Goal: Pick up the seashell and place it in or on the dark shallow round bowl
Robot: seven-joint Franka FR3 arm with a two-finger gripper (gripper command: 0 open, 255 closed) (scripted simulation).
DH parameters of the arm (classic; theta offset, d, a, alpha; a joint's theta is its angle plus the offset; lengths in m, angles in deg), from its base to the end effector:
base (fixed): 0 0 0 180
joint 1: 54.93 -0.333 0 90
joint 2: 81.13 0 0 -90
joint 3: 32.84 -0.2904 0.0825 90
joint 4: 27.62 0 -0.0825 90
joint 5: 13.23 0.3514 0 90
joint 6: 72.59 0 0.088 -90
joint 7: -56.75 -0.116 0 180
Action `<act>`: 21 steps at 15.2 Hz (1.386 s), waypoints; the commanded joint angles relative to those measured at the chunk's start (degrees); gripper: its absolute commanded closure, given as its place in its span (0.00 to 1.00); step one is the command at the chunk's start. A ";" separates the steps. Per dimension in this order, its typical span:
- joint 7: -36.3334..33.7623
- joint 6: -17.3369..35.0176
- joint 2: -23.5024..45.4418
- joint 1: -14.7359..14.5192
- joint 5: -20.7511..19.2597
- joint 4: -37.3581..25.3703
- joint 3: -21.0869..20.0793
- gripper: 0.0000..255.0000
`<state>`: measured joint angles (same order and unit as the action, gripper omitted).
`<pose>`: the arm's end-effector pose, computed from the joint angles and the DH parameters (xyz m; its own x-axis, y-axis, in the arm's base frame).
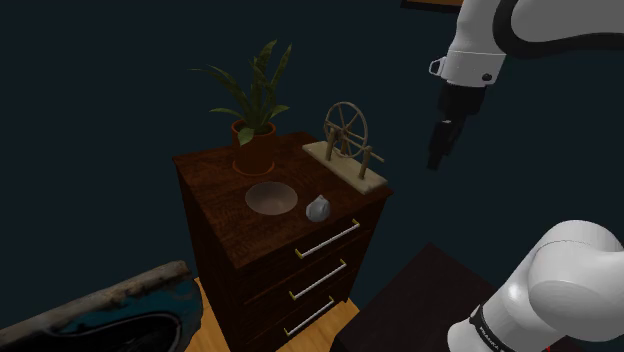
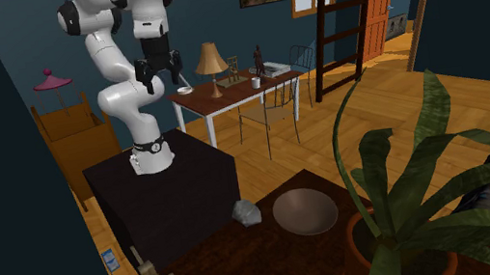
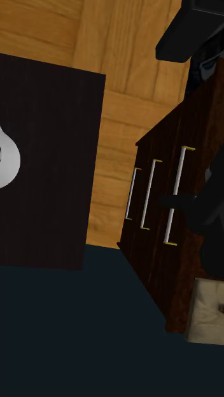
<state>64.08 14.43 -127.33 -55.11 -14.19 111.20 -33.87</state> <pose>0.2785 0.0050 0.5359 0.9849 0.1408 -0.1006 0.1432 -0.9896 0.0170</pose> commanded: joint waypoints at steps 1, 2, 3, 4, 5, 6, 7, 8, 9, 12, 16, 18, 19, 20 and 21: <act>0.00 0.00 0.00 0.00 0.00 0.00 0.00 0.00; -0.19 1.97 1.55 0.23 0.55 0.47 0.54 0.00; -0.35 3.93 3.17 0.43 1.12 0.86 1.08 0.00; -0.46 5.88 4.85 0.62 1.71 1.18 1.61 0.00; -0.53 7.82 6.60 0.79 2.34 1.43 2.13 0.00; -0.57 9.74 8.41 0.92 3.00 1.60 2.66 0.00; -0.56 11.63 10.28 1.02 3.69 1.69 3.20 0.00; -0.50 13.50 12.21 1.10 4.43 1.71 3.72 0.00; -0.39 15.33 14.19 1.16 5.21 1.65 4.24 0.00; 0.25 20.57 20.40 1.15 7.89 1.01 5.83 0.00; 1.96 26.74 29.22 0.84 12.44 -0.95 7.86 0.00; 3.20 29.36 33.81 0.63 15.20 -2.41 8.78 0.00; 3.90 30.53 36.13 0.54 16.70 -3.27 9.19 0.00; 4.67 31.60 38.47 0.46 18.29 -4.20 9.57 0.00; 5.48 32.57 40.83 0.43 19.95 -5.22 9.88 0.00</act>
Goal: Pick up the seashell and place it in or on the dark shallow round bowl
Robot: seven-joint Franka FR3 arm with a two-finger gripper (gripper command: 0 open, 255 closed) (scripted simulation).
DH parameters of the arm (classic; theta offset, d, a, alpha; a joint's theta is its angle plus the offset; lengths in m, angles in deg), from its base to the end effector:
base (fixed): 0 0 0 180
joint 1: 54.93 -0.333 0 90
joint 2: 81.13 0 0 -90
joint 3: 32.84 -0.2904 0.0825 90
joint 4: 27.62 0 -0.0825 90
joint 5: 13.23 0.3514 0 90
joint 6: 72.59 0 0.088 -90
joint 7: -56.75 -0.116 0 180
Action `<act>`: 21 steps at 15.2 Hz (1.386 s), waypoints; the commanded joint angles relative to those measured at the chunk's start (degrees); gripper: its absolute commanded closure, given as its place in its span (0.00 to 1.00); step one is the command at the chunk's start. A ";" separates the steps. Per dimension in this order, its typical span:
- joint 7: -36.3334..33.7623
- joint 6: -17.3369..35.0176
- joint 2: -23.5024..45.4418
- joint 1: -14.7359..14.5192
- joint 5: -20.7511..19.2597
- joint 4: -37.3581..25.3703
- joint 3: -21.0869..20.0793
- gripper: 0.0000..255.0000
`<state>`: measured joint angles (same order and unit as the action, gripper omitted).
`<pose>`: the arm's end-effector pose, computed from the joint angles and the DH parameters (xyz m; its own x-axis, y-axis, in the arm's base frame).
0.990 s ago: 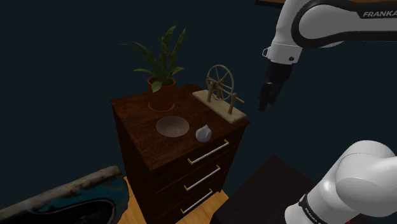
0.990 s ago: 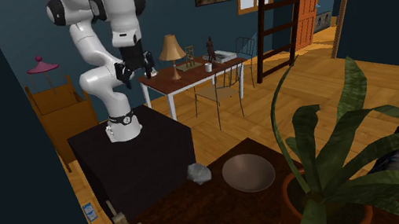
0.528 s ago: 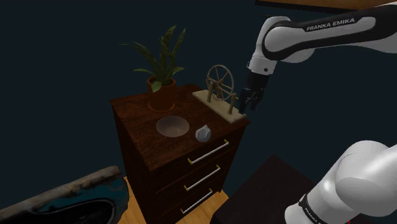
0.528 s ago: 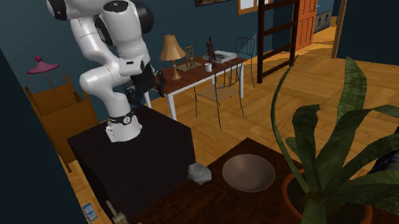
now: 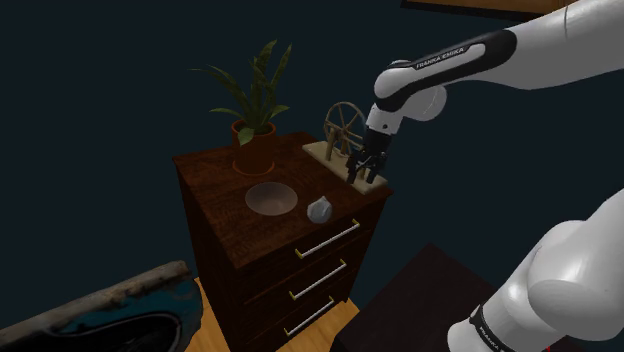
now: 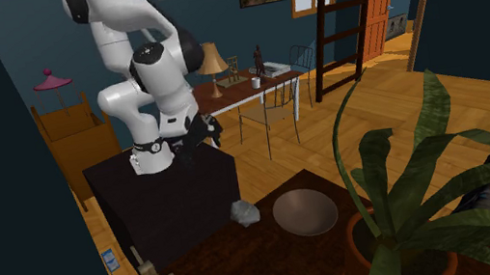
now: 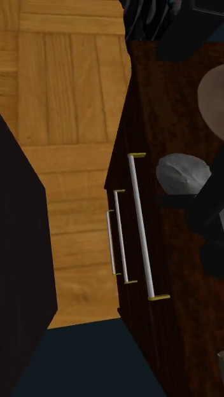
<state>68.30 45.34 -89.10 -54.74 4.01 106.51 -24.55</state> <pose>0.4438 -0.0478 0.3658 0.9901 -0.0882 -0.1093 -0.1163 -0.9512 -0.2857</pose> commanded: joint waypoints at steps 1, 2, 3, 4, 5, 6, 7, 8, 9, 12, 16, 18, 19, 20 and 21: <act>2.10 2.52 4.98 0.07 3.47 -1.62 0.83 0.00; 2.98 3.28 7.37 0.14 5.24 -2.80 1.01 0.00; 3.86 3.93 9.75 0.24 7.05 -4.05 1.14 0.00; 4.75 4.49 12.15 0.40 8.87 -5.38 1.21 0.00; 5.61 4.94 14.54 0.64 10.70 -6.78 1.19 0.00; 6.45 5.31 16.93 0.93 12.52 -8.26 1.10 0.00; 7.25 5.59 19.32 1.29 14.31 -9.80 0.94 0.00; 7.99 5.80 21.70 1.68 16.06 -11.42 0.74 0.00; 8.68 5.93 24.07 2.11 17.76 -13.10 0.49 0.00; 10.32 6.02 31.16 3.66 22.48 -18.52 -0.55 0.00; 11.16 7.04 35.00 4.18 24.93 -20.79 -1.56 0.00; 11.52 8.13 35.85 3.92 25.60 -20.62 -1.98 0.00; 11.71 8.66 36.29 3.79 25.93 -20.56 -2.19 0.00; 11.89 9.19 36.74 3.67 26.27 -20.51 -2.41 0.00; 12.18 10.02 37.45 3.47 26.81 -20.46 -2.76 0.00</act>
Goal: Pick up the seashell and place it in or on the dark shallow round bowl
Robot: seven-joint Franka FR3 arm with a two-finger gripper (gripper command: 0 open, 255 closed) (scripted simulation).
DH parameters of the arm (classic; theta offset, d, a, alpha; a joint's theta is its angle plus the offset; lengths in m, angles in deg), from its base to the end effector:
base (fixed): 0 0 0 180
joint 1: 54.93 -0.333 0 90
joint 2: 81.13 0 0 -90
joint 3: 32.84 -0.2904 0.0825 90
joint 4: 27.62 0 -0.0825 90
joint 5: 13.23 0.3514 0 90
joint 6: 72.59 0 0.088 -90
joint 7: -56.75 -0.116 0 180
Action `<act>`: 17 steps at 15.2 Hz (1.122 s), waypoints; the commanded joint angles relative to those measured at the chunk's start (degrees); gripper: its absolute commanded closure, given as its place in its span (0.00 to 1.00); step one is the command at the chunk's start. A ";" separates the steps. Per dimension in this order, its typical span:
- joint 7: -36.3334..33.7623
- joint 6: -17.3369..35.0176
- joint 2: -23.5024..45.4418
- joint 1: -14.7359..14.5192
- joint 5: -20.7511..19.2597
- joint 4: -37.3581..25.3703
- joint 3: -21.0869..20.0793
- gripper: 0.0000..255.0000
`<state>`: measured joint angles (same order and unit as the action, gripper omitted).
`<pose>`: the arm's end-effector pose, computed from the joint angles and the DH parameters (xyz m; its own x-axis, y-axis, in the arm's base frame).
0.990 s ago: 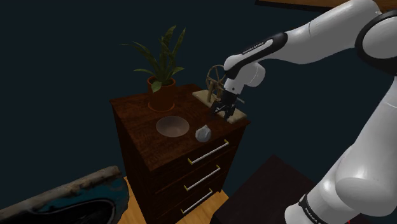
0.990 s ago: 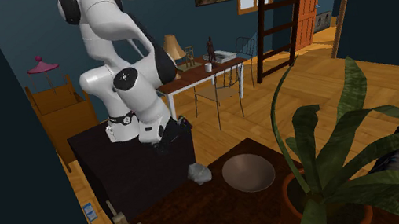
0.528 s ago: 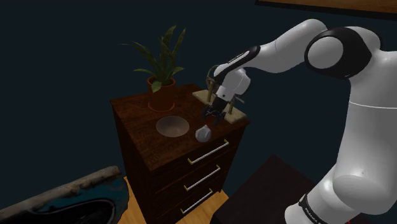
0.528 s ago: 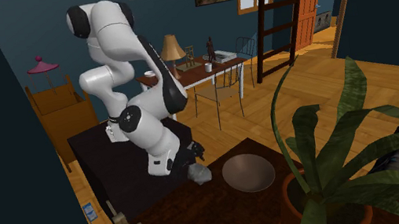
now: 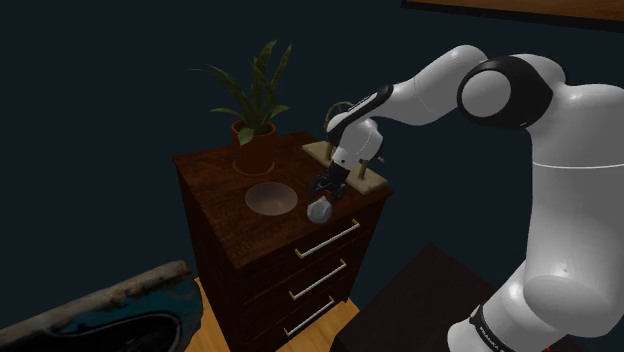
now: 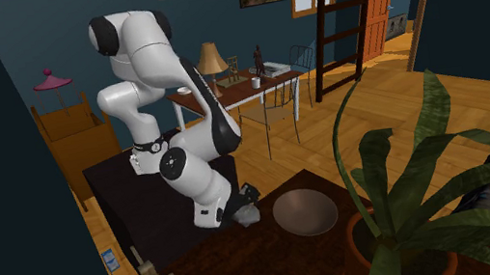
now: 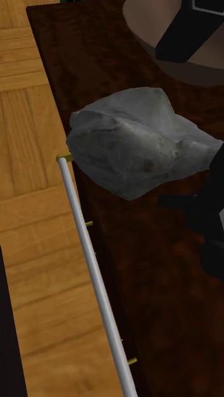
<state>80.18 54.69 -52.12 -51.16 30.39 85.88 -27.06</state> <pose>0.5521 -0.0656 0.1899 0.9541 -0.2529 -0.1605 -0.2995 -0.8191 -0.4894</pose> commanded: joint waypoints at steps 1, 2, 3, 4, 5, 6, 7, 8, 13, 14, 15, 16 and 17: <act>0.31 0.67 0.46 -0.11 0.43 0.18 -0.24 0.00; 0.31 0.67 0.47 -0.11 0.43 0.18 -0.24 0.00; 0.31 0.67 0.47 -0.11 0.43 0.17 -0.25 0.00; 0.31 0.67 0.47 -0.11 0.43 0.17 -0.25 0.00; 0.31 0.67 0.47 -0.11 0.43 0.17 -0.25 0.00; 0.31 0.67 0.47 -0.11 0.43 0.17 -0.25 0.00; 0.31 0.67 0.47 -0.11 0.43 0.17 -0.25 0.00; 0.30 0.66 0.46 -0.11 0.43 0.18 -0.24 0.00; 0.29 0.66 0.46 -0.12 0.43 0.17 -0.25 1.00; 0.28 0.66 0.47 -0.12 0.43 0.16 -0.25 1.00; 0.27 0.65 0.46 -0.12 0.42 0.16 -0.25 1.00; 0.26 0.64 0.46 -0.13 0.41 0.15 -0.25 1.00; 0.25 0.63 0.47 -0.13 0.41 0.12 -0.25 1.00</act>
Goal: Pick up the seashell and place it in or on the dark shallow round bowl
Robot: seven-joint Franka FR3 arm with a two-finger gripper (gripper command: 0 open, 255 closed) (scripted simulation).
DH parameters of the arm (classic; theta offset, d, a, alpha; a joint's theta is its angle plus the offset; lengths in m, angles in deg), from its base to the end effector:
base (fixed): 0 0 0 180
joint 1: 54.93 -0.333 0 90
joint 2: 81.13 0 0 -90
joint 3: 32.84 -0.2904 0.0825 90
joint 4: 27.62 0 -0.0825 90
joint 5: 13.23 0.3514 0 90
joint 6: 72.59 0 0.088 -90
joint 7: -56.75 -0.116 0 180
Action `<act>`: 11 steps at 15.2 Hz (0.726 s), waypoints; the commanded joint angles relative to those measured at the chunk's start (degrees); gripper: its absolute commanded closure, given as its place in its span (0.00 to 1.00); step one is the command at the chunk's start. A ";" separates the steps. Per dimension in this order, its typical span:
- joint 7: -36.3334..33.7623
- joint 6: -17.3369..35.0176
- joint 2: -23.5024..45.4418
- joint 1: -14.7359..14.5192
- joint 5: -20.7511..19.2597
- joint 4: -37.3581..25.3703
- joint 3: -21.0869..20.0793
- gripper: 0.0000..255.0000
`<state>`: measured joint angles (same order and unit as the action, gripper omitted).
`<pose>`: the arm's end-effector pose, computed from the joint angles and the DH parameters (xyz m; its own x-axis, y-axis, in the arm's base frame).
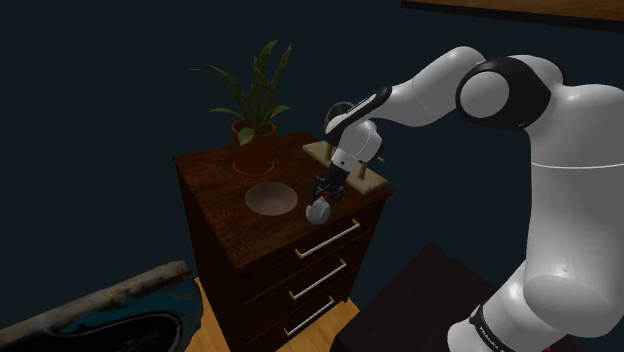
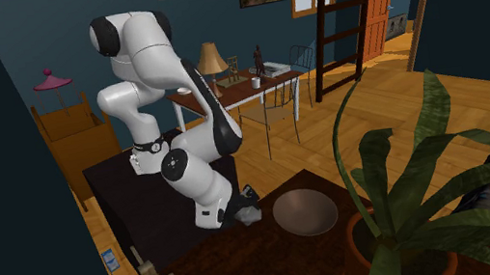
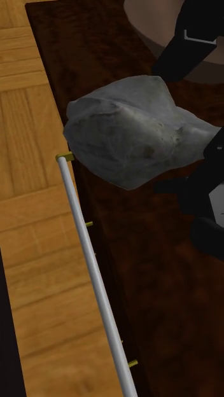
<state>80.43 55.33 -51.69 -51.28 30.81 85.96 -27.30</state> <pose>0.5520 -0.0630 0.1857 0.9542 -0.2536 -0.1588 -0.2992 -0.8189 -0.4897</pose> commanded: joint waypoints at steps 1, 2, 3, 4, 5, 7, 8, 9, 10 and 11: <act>0.06 0.03 0.04 0.01 0.01 0.09 -0.01 1.00; -0.33 -0.36 -0.58 -0.06 -0.28 0.22 0.13 1.00; -0.72 -0.76 -1.20 -0.13 -0.57 0.34 0.25 1.00; -1.11 -1.17 -1.80 -0.20 -0.86 0.42 0.38 1.00; -1.51 -1.58 -2.40 -0.26 -1.15 0.51 0.50 1.00; -2.30 -2.41 -3.58 -0.37 -1.74 0.64 0.74 1.00; -2.69 -2.83 -4.16 -0.43 -2.03 0.69 0.86 1.00; -3.09 -3.26 -4.74 -0.48 -2.33 0.73 0.97 1.00; -3.49 -3.69 -5.30 -0.53 -2.62 0.75 1.08 1.00; -3.89 -4.13 -5.86 -0.58 -2.91 0.76 1.19 1.00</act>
<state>77.01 51.54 -56.97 -51.72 28.14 86.67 -26.17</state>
